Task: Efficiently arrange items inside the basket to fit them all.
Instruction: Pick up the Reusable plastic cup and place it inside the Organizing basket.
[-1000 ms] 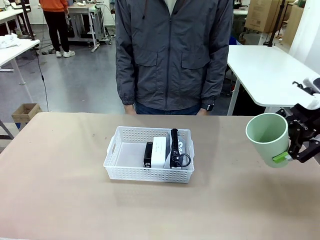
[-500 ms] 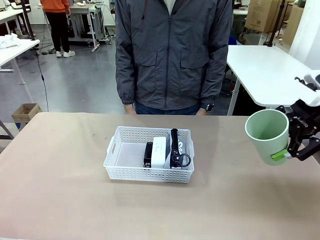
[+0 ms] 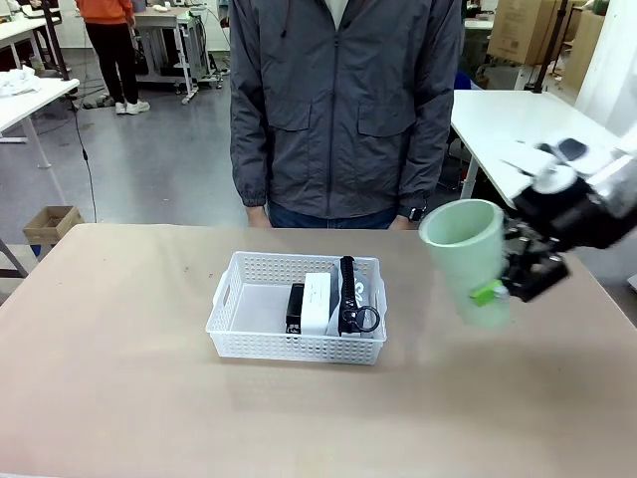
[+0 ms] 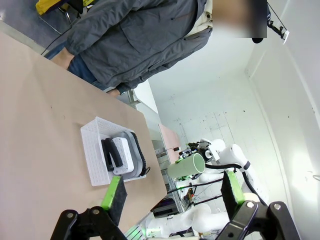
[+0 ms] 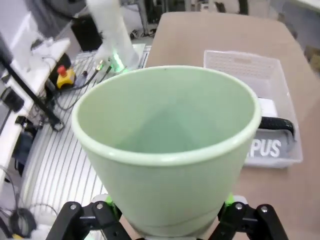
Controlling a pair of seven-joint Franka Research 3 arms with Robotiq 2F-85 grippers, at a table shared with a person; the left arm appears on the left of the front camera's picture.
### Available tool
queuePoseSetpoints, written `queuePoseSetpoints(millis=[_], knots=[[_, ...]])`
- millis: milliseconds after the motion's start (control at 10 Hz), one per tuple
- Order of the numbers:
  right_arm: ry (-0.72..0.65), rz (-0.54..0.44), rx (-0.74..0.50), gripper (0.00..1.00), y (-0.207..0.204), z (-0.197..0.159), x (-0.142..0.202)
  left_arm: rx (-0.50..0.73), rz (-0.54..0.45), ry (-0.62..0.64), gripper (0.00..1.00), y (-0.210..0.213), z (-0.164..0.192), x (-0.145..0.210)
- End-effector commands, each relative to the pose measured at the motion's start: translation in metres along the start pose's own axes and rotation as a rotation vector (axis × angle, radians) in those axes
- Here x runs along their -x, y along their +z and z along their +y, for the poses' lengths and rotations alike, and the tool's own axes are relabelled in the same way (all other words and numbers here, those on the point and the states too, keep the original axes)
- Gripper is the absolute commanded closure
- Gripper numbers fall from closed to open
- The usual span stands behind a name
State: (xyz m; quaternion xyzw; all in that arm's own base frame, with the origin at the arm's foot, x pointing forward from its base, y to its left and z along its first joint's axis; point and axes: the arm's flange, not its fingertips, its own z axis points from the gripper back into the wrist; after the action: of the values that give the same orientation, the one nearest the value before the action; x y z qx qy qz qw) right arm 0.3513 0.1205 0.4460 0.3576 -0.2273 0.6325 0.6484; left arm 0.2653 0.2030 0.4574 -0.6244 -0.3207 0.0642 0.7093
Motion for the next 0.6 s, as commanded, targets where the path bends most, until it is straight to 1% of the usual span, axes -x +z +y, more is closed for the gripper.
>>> queuePoseSetpoints(millis=[0, 100, 200, 300, 400, 500], knots=[[-0.24, 0.033, 0.023, 0.16, -0.035, -0.018, -0.061, 0.02, -0.016, 0.004, 0.0, -0.002, -0.005, -0.001], [-0.411, 0.019, 0.065, 0.16, -0.057, -0.023, -0.088, 0.02, -0.016, 0.004, 0.0, -0.002, -0.005, -0.001], [-0.53, 0.001, 0.065, 0.16, -0.078, -0.026, -0.11, 0.02, -0.016, 0.004, 0.0, -0.002, -0.005, -0.001], [-0.595, -0.001, 0.052, 0.16, -0.098, -0.029, -0.128, 0.02, -0.016, 0.004, 0.0, -0.002, -0.005, -0.001], [-0.678, 0.014, 0.065, 0.16, -0.12, -0.035, -0.143, 0.02, -0.016, 0.004, 0.0, -0.002, -0.005, -0.001], [-0.789, -0.027, 0.139, 0.16, -0.138, -0.044, -0.156, 0.02, -0.016, 0.004, 0.0, -0.002, -0.005, -0.001]])
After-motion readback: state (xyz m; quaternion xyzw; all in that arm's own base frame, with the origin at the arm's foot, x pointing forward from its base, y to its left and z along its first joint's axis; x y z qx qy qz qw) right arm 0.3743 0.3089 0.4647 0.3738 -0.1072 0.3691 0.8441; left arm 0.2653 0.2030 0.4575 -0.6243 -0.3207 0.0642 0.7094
